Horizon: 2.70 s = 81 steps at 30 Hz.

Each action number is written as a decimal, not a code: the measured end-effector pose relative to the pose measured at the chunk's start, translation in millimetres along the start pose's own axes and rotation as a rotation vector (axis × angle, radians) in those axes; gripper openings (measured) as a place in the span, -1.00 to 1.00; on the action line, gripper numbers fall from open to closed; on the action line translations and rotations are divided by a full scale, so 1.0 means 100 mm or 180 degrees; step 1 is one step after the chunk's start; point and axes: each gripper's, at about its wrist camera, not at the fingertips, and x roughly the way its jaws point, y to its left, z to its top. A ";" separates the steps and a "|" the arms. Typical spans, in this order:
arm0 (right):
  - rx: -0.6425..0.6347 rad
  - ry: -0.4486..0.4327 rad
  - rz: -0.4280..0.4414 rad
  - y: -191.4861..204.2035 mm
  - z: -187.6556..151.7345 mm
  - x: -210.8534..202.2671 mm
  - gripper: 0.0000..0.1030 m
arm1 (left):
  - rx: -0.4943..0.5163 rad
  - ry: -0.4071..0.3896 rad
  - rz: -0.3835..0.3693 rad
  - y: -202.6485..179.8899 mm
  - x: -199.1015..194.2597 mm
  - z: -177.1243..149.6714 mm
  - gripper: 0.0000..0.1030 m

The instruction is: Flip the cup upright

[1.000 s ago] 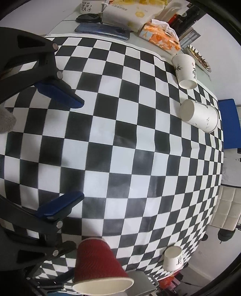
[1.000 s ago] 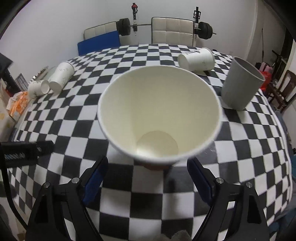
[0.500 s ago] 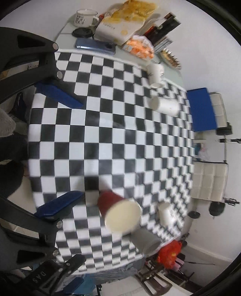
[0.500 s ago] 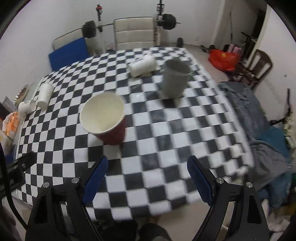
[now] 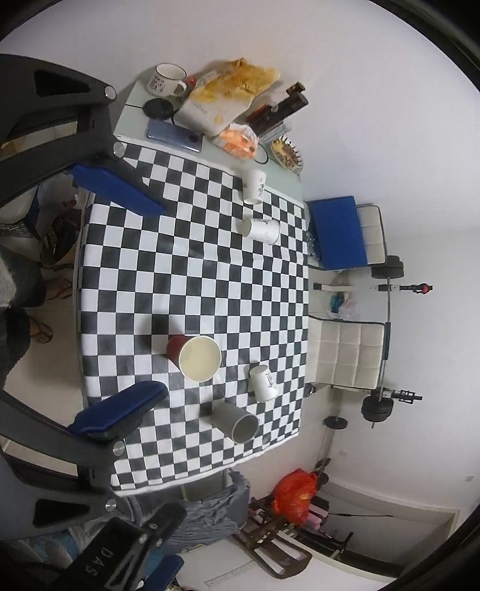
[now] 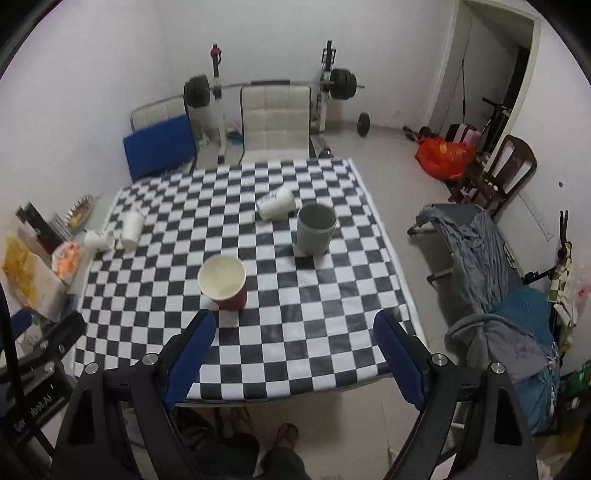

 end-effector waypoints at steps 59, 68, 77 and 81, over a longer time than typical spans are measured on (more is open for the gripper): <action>-0.0195 -0.0253 0.0231 0.03 0.14 -1.06 0.75 | -0.0096 -0.0291 -0.0013 0.10 -0.64 0.13 0.77; -0.0196 -0.0277 0.0239 0.02 0.11 -1.06 0.75 | -0.0091 -0.0332 0.0012 0.11 -0.69 0.17 0.78; -0.0181 -0.0287 0.0260 0.02 0.09 -1.06 0.75 | -0.0087 -0.0362 0.0014 0.10 -0.74 0.23 0.78; -0.0192 -0.0308 0.0254 0.03 0.09 -1.07 0.75 | -0.0083 -0.0377 0.0009 0.10 -0.76 0.27 0.78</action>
